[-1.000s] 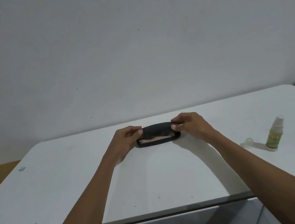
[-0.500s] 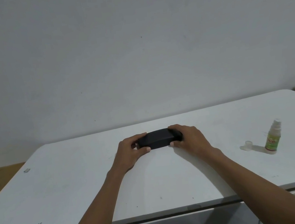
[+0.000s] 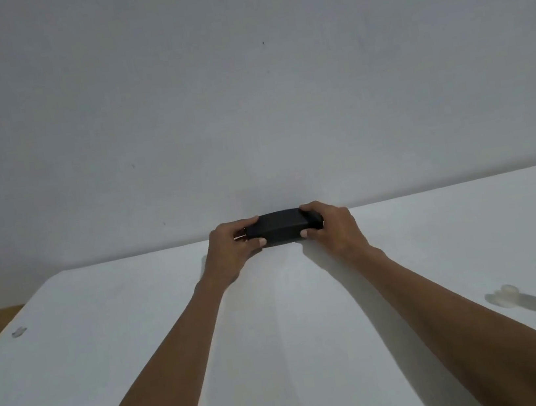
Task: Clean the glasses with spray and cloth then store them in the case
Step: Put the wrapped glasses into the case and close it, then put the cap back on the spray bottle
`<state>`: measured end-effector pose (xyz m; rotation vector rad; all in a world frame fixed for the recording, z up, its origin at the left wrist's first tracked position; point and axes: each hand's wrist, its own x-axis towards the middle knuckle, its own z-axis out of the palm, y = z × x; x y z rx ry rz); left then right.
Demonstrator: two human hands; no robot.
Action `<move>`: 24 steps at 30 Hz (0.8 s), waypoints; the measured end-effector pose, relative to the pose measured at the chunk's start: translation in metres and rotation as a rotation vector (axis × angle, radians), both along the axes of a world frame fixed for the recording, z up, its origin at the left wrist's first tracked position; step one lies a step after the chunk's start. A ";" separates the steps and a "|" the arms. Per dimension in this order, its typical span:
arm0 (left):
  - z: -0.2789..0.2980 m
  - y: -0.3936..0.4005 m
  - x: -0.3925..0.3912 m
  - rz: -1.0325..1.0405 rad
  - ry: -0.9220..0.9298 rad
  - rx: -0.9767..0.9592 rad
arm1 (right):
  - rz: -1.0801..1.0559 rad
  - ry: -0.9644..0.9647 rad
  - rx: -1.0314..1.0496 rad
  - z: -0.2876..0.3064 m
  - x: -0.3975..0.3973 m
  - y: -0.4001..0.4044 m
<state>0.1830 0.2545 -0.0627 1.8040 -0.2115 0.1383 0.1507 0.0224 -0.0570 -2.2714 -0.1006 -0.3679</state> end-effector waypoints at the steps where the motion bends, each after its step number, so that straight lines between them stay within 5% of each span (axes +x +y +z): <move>1: -0.002 0.000 0.007 0.004 -0.016 0.034 | -0.001 0.000 -0.004 -0.002 0.006 0.000; 8: -0.012 0.003 0.025 0.045 -0.189 0.343 | -0.008 0.006 -0.054 -0.008 0.024 0.003; 20: 0.012 -0.023 -0.023 0.166 -0.253 0.447 | -0.083 -0.041 -0.107 0.015 -0.017 -0.006; 24: 0.034 -0.058 -0.058 0.044 -0.274 0.447 | -0.143 -0.137 -0.125 0.044 -0.056 -0.028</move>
